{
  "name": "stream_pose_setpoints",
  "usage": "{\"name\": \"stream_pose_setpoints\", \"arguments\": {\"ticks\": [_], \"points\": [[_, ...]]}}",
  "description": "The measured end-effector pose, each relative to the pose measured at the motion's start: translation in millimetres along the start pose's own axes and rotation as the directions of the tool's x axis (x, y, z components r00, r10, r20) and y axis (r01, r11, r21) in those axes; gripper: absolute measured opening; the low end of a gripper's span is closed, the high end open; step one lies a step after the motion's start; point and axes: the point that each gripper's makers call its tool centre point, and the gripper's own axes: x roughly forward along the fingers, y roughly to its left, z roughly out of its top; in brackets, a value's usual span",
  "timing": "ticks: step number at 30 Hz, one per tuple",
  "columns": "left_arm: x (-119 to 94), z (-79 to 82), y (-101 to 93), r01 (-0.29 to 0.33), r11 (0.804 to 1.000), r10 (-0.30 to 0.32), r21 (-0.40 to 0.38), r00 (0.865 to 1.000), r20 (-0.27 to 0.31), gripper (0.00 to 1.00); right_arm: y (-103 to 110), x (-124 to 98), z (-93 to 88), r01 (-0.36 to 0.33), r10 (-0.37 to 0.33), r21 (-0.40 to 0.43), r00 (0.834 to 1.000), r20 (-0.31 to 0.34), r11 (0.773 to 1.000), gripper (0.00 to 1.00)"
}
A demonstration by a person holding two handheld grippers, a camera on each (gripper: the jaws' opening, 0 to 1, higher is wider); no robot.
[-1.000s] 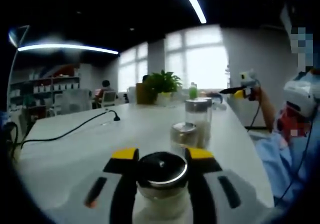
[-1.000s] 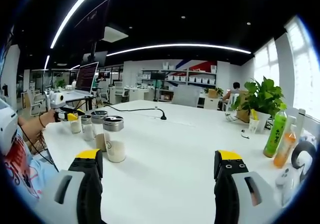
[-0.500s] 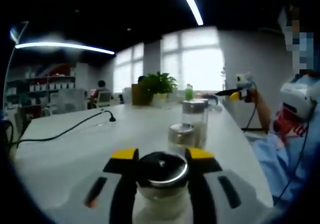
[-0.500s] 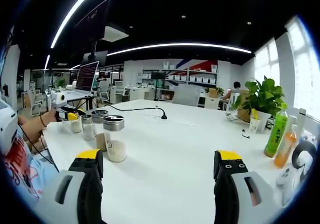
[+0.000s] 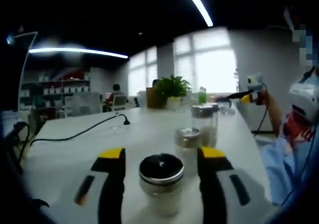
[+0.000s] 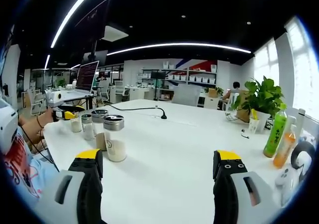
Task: Rotate the seasoning bottle until the label or dispensing opening points toward the visible target arrow and the bottle remains upright within the marked orientation range
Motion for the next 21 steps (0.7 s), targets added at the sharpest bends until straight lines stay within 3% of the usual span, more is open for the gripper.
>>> {"name": "stream_pose_setpoints", "arguments": {"ticks": [3, 7, 10, 14, 21], "points": [[-6.7, 0.1, 2.9, -0.079, 0.996, 0.079, -0.043, 0.997, 0.007, 0.61, -0.9, 0.2, -0.5, 0.003, -0.003, 0.005, 1.000, -0.001, 1.000, 0.95], [-12.0, -3.0, 3.2, -0.120, 0.989, 0.121, -0.089, 0.993, 0.006, 0.61, -0.4, 0.5, -1.6, -0.001, 0.001, 0.009, 1.000, -0.004, 1.000, 0.95], [-15.5, -7.1, 9.6, -0.194, 0.979, 0.194, -0.056, 0.981, -0.011, 0.61, -0.3, 0.0, -0.7, -0.001, 0.001, 0.006, 1.000, -0.001, 1.000, 0.95], [-15.1, -7.6, 10.9, -0.227, 0.969, 0.228, -0.092, 0.974, 0.002, 0.60, -0.4, 0.6, -1.3, -0.001, 0.001, 0.008, 1.000, -0.003, 1.000, 0.95], [-12.8, -8.3, 11.0, -0.291, 0.956, 0.291, -0.033, 0.956, 0.022, 0.59, 0.0, 1.0, -2.3, -0.004, 0.004, 0.008, 1.000, -0.006, 1.000, 0.95]]}}
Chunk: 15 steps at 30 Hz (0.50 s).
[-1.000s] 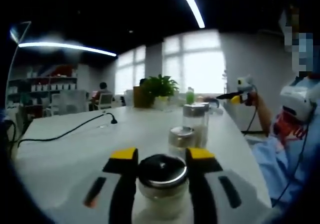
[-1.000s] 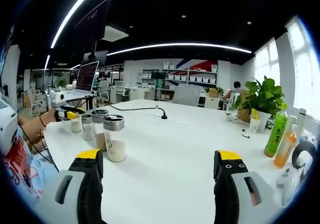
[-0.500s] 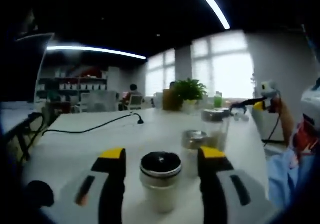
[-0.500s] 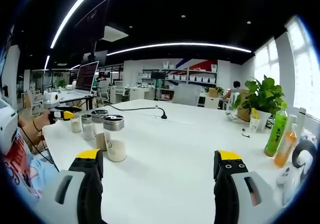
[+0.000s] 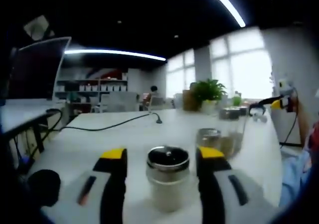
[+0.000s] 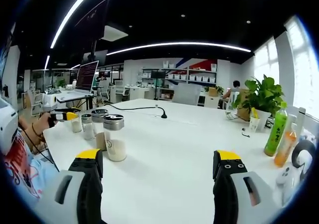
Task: Rotate the seasoning bottle until the label or dispensing opening points toward the visible target arrow and the bottle remains upright within the marked orientation range
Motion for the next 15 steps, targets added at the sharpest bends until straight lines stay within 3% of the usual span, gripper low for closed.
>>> {"name": "stream_pose_setpoints", "arguments": {"ticks": [3, 11, 15], "points": [[0.8, 1.8, 3.6, -0.047, 0.998, 0.046, 0.036, 0.999, 0.019, 0.56, 0.1, -0.4, 0.0, 0.002, -0.002, -0.001, 1.000, 0.000, 1.000, 0.95], [2.2, 3.9, 0.6, -0.077, 0.995, 0.074, 0.062, 0.996, 0.043, 0.36, -0.3, -1.0, -0.1, 0.003, -0.003, -0.002, 1.000, 0.000, 1.000, 0.95], [0.7, 5.9, 1.4, -0.094, 0.994, 0.091, 0.052, 0.994, 0.053, 0.36, 0.1, -1.0, 0.4, 0.002, -0.002, -0.003, 1.000, 0.001, 1.000, 0.95]]}}
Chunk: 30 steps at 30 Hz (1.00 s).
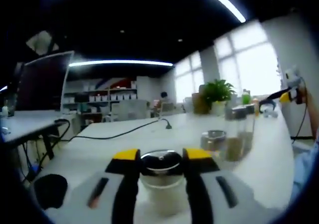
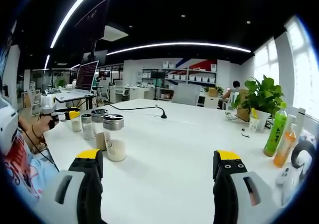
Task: Rotate the seasoning bottle until the label or dispensing opening points toward the visible target arrow and the bottle remains upright within the marked orientation range
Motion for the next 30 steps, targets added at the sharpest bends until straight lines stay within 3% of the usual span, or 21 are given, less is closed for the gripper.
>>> {"name": "stream_pose_setpoints", "arguments": {"ticks": [8, 30], "points": [[0.2, 1.8, 6.9, -0.016, 0.999, 0.017, -0.041, 1.000, 0.014, 0.35, -0.4, 0.4, 0.4, 0.002, -0.002, 0.001, 1.000, -0.001, 1.000, 0.95], [4.1, -0.1, 3.7, 0.061, 0.998, -0.061, -0.013, 0.998, 0.005, 0.34, 2.3, 1.2, 0.2, -0.007, 0.007, -0.006, 1.000, -0.004, 1.000, 0.95]]}}
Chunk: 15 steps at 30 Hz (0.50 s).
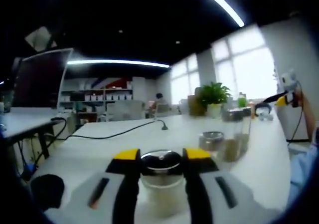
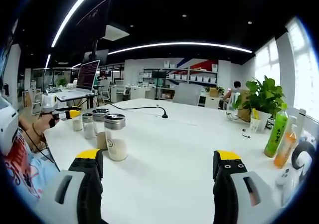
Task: Rotate the seasoning bottle until the label or dispensing opening points toward the visible target arrow and the bottle remains upright within the marked orientation range
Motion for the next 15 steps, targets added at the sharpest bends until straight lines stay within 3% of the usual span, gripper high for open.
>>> {"name": "stream_pose_setpoints", "arguments": {"ticks": [15], "points": [[2.6, -1.7, -3.1, 0.106, 0.994, -0.106, 0.000, 0.994, -0.022, 0.35, 2.1, 2.2, -3.3, -0.007, 0.007, 0.003, 1.000, -0.008, 1.000, 0.94]]}}
